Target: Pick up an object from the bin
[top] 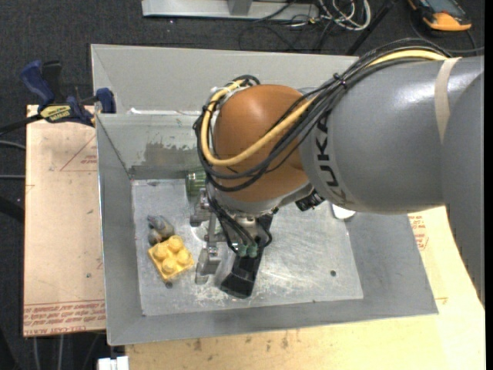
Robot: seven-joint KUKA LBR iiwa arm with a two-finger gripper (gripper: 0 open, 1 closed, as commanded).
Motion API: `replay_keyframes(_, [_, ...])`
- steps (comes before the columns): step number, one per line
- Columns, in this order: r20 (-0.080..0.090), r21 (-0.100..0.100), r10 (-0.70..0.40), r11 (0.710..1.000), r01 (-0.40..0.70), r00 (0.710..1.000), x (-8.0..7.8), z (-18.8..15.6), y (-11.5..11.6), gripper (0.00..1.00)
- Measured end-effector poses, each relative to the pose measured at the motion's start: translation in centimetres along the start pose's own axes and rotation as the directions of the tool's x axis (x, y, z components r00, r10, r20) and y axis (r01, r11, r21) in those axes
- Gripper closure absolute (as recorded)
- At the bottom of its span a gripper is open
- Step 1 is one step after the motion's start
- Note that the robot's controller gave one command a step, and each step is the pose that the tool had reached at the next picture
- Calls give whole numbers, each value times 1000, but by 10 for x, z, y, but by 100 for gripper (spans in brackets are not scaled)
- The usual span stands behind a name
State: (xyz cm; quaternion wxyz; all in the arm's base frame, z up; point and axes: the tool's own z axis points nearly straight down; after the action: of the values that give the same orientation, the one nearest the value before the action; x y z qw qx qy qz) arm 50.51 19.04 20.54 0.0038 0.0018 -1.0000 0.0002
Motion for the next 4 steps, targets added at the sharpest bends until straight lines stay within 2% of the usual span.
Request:
replay_keyframes(1, [7, -1, 3, 1000, -3, 1000, -2, -4, -1, 0])
replay_keyframes(2, [12, -1, -84, 996, 84, 996, 0, 32, 2, 0])
replay_keyframes(3, [12, 0, -242, 970, 242, 970, 1, 90, 8, 0])
replay_keyframes(4, [25, -2, -293, 956, 293, 956, -29, 106, 25, 0])
